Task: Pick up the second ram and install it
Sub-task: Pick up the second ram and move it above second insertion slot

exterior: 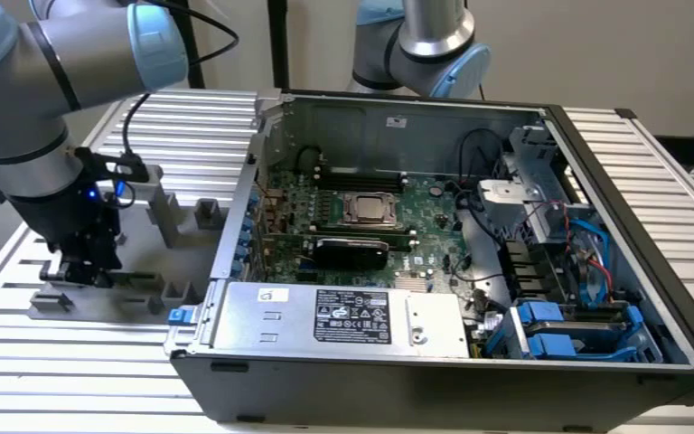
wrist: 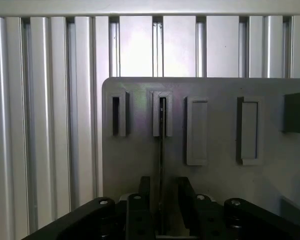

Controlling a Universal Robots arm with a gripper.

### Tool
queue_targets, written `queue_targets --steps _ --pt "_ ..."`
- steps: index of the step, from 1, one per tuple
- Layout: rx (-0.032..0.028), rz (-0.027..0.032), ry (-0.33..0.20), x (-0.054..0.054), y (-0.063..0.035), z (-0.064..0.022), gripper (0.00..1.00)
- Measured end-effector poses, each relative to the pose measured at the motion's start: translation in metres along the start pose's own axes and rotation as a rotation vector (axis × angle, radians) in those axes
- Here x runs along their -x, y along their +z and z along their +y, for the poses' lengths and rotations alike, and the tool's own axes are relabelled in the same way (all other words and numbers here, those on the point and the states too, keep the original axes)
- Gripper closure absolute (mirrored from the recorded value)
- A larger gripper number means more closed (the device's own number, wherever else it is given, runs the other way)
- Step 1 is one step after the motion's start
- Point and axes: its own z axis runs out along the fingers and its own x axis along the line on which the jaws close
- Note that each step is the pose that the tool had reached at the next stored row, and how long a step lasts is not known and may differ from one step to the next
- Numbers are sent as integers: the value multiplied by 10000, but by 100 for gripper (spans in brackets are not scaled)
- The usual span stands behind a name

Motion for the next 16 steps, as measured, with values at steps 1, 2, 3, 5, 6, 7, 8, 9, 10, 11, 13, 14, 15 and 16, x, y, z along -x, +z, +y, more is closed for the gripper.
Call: queue_targets --steps 1,2,3,5,6,7,8,9,10,11,13,14,15,16 --pt "0 0 1 0 0 -1 0" --pt "1 1 2 0 0 -1 0" --pt "2 1 2 0 0 -1 0" --pt "3 2 3 0 0 -1 0" --pt "2 2 4 0 3 -2 0" --pt "2 1 5 0 5 -1 0" --pt "1 1 6 0 7 -1 0" --pt "2 1 6 0 9 -2 0" --pt "2 1 7 0 11 -1 0" --pt "2 1 6 0 12 -2 100" --pt "2 1 7 0 12 -2 100" --pt "2 1 7 0 13 -2 100" --pt "1 1 7 0 13 -2 100" --pt "1 0 7 0 13 -2 100"
